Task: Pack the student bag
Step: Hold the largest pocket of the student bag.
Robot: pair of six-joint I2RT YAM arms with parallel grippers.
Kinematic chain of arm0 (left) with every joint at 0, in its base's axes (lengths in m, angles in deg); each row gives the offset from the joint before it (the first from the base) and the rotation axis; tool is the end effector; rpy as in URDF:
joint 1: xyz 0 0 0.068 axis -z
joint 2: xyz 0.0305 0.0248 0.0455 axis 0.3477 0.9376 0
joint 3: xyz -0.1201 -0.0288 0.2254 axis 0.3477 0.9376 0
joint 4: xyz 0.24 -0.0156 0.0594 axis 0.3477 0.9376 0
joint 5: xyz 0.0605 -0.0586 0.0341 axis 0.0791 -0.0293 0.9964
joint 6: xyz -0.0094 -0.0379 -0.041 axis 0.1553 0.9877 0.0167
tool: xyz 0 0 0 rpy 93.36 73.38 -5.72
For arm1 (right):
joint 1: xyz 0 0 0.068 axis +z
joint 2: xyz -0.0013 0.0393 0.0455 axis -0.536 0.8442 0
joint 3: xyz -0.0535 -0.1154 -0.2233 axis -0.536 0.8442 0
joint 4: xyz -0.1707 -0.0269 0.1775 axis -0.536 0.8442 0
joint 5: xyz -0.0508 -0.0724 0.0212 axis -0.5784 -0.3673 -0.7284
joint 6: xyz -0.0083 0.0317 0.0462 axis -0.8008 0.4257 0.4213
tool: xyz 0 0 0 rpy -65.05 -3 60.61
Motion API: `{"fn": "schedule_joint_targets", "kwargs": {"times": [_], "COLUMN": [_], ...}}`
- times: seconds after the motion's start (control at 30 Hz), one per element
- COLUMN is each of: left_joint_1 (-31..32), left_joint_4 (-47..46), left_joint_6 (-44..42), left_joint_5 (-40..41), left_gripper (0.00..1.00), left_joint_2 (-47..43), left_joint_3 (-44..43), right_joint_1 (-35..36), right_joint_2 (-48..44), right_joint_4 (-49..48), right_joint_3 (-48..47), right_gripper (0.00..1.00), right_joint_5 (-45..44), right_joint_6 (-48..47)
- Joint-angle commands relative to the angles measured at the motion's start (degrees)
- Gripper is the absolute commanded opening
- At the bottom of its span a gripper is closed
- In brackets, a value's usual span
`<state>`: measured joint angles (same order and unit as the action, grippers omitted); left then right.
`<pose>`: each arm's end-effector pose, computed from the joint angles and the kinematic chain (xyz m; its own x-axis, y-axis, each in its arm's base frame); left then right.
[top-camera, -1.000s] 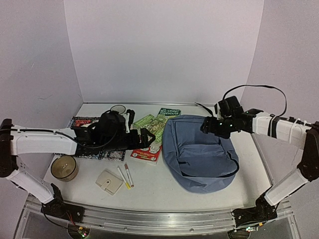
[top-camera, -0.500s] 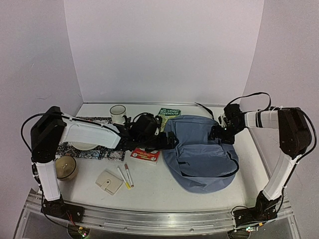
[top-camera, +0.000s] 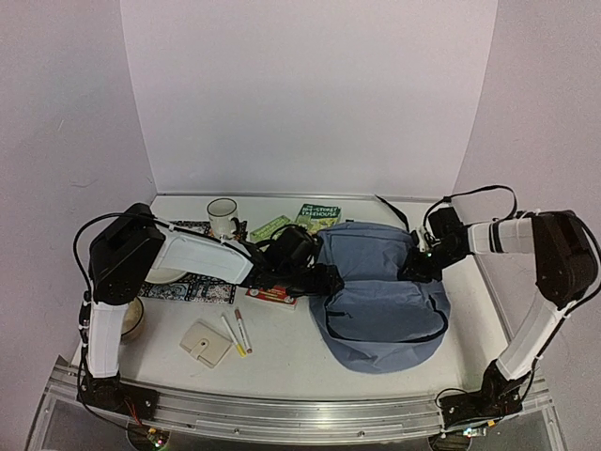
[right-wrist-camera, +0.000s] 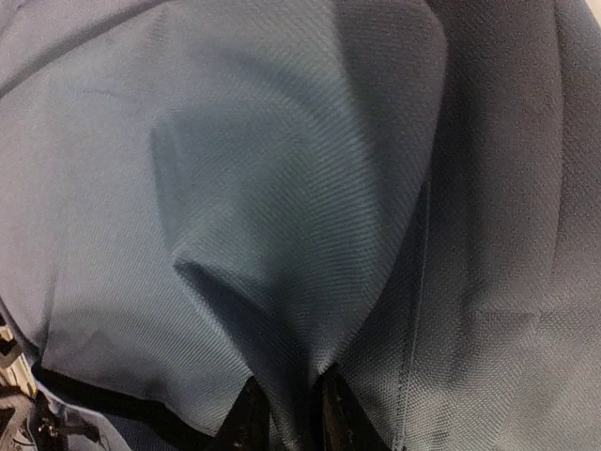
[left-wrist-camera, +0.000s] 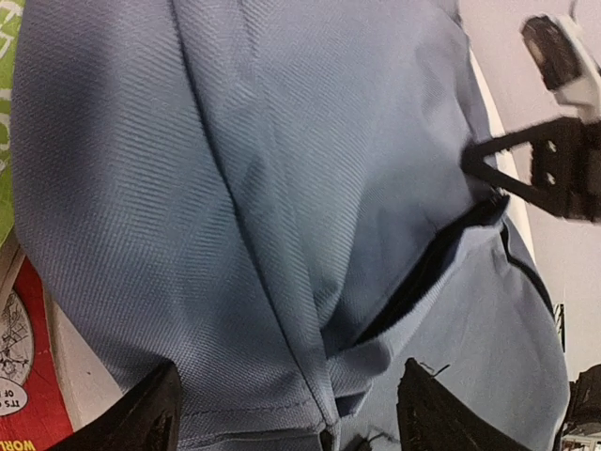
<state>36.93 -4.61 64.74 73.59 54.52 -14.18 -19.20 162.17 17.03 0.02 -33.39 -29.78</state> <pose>0.2372 -0.3756 0.1502 -0.8558 0.0654 -0.5132 0.3932 0.7270 -0.5629 0.3291 0.0903 0.1630 -0.7715 0.1572 -0.6165 -0.1900 0.8678 0.4591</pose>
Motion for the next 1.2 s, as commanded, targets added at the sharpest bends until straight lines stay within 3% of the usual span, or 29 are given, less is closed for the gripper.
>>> {"fn": "schedule_joint_targets", "kwargs": {"times": [0.0,0.27,0.43,0.63,0.77,0.93,1.17], "left_joint_1": [0.43,0.38,0.22,0.07,0.26,0.8,1.23], "left_joint_4": [-1.74,0.0,3.49,5.92,7.86,8.95,7.88], "left_joint_6": [-3.77,-9.96,-14.77,-19.02,-16.89,-11.37,-4.39], "left_joint_5": [-2.4,1.43,6.75,11.17,11.98,8.39,1.69], "left_gripper": [0.77,0.73,0.75,0.82,0.87,0.88,0.85], "left_joint_2": [-0.48,-1.18,-0.73,-4.14,-8.52,-13.39,-15.41], "left_joint_3": [-2.97,-6.35,-9.31,-8.96,-3.77,4.71,9.34], "right_joint_1": [3.14,11.59,12.89,12.82,11.35,11.92,21.45], "right_joint_2": [-7.81,-17.41,-22.97,-27.03,-27.26,-26.99,-22.66], "right_joint_4": [3.01,1.48,1.25,7.93,12.86,12.49,6.65], "right_joint_3": [4.27,11.89,15.68,12.34,9.77,8.34,6.61], "right_gripper": [0.18,0.2,0.25,0.49,0.57,0.57,0.61], "right_joint_5": [6.54,3.96,0.73,-7.61,-14.02,-8.26,-5.24], "right_joint_6": [2.79,9.39,10.95,7.01,3.74,1.09,3.41]}}
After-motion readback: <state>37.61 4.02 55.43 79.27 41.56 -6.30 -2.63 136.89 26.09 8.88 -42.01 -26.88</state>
